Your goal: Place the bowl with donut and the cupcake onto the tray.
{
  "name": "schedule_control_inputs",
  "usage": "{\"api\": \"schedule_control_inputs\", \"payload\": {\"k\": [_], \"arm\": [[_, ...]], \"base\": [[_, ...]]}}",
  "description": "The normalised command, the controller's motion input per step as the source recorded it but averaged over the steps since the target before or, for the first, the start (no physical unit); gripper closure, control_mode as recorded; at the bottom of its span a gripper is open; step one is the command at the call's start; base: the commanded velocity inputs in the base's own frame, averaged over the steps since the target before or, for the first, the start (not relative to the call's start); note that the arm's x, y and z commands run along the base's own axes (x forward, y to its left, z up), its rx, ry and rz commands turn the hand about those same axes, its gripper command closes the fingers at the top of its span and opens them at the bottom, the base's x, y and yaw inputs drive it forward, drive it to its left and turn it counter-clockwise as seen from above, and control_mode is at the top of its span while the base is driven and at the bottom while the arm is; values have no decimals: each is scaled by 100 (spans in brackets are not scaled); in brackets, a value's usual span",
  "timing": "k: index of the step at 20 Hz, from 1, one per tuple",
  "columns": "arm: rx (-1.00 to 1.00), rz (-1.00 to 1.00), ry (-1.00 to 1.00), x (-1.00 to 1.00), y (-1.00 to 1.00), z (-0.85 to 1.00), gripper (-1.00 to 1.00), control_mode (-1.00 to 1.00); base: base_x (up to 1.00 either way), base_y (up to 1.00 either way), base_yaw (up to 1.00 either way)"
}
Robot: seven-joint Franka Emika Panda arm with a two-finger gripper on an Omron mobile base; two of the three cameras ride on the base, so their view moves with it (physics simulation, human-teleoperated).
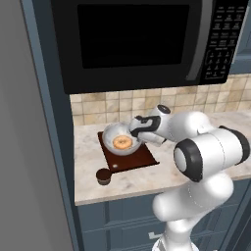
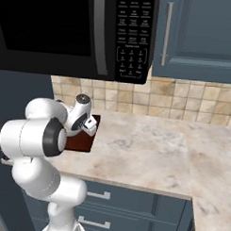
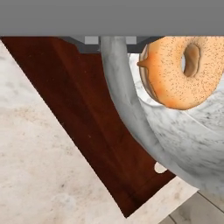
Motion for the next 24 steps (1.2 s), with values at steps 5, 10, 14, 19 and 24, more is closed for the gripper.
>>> {"api": "schedule_control_inputs", "payload": {"k": [5,10,14,19,24], "arm": [[0,0,0,14,0,-12,100,-100],[0,0,0,17,0,-10,100,-100],[0,-1,0,16,0,-11,100,-100],[0,0,0,8,0,-6,-100,-100],[0,0,0,1,0,-1,-100,-100]], "base": [[0,0,0],[0,0,0],[0,0,0],[0,0,0],[0,0,0]]}}
